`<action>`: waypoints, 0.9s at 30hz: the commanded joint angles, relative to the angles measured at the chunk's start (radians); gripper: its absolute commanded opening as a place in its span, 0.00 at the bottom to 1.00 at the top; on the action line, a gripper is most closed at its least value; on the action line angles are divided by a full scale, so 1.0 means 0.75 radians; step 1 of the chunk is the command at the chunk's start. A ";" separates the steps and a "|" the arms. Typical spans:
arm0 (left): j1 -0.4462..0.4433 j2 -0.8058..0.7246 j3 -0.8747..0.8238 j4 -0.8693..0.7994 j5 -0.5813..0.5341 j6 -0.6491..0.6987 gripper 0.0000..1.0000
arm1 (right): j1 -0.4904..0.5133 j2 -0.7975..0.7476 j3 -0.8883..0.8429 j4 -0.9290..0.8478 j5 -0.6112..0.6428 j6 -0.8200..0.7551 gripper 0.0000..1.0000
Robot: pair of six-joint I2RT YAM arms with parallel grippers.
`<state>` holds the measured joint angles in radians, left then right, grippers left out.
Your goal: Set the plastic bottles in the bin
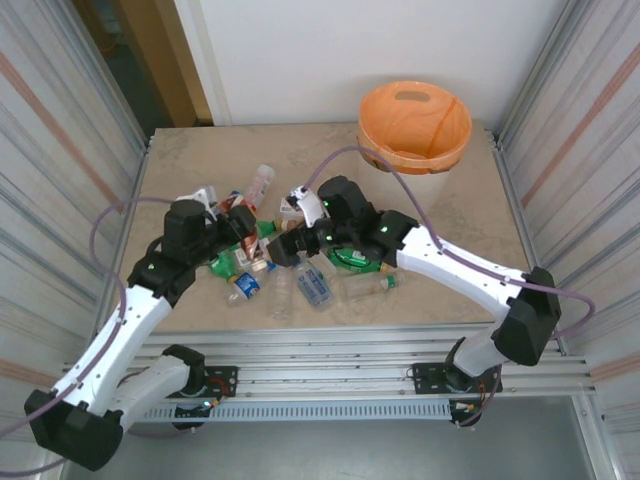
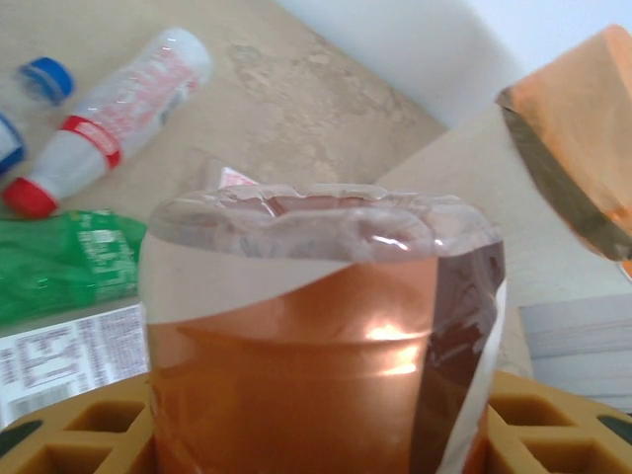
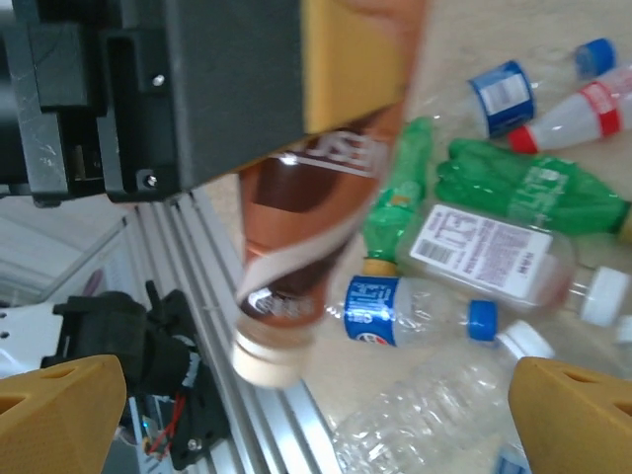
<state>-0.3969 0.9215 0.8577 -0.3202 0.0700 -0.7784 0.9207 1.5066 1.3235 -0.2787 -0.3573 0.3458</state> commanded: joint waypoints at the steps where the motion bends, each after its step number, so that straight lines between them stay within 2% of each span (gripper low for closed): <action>1: -0.057 0.039 0.058 0.123 -0.034 -0.038 0.24 | 0.025 0.068 0.034 0.098 -0.080 0.045 0.96; 9: -0.111 0.073 0.072 0.186 -0.025 -0.079 0.24 | 0.030 0.173 0.073 0.156 -0.059 0.044 0.81; 13: -0.112 0.048 0.065 0.188 -0.018 -0.090 0.24 | 0.022 0.207 0.088 0.182 -0.040 0.046 0.65; 15: -0.113 0.030 0.059 0.190 -0.018 -0.093 0.27 | 0.017 0.221 0.097 0.182 -0.036 0.050 0.51; 18: -0.112 -0.002 0.044 0.185 -0.037 -0.090 0.41 | 0.010 0.226 0.104 0.176 -0.030 0.056 0.31; 20: -0.111 -0.025 0.039 0.175 -0.056 -0.083 0.55 | 0.008 0.215 0.100 0.167 -0.020 0.056 0.22; 22: -0.111 -0.049 0.044 0.154 -0.075 -0.067 0.78 | 0.004 0.197 0.095 0.143 0.007 0.054 0.18; 24: -0.111 -0.081 0.056 0.120 -0.094 -0.039 0.97 | -0.006 0.167 0.090 0.113 0.033 0.052 0.16; 27: -0.110 -0.152 0.071 0.078 -0.131 0.008 0.99 | -0.041 0.115 0.086 0.050 0.067 0.059 0.13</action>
<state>-0.4763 0.8745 0.8818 -0.2546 -0.0029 -0.8127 0.9184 1.6421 1.3785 -0.1818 -0.3584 0.4019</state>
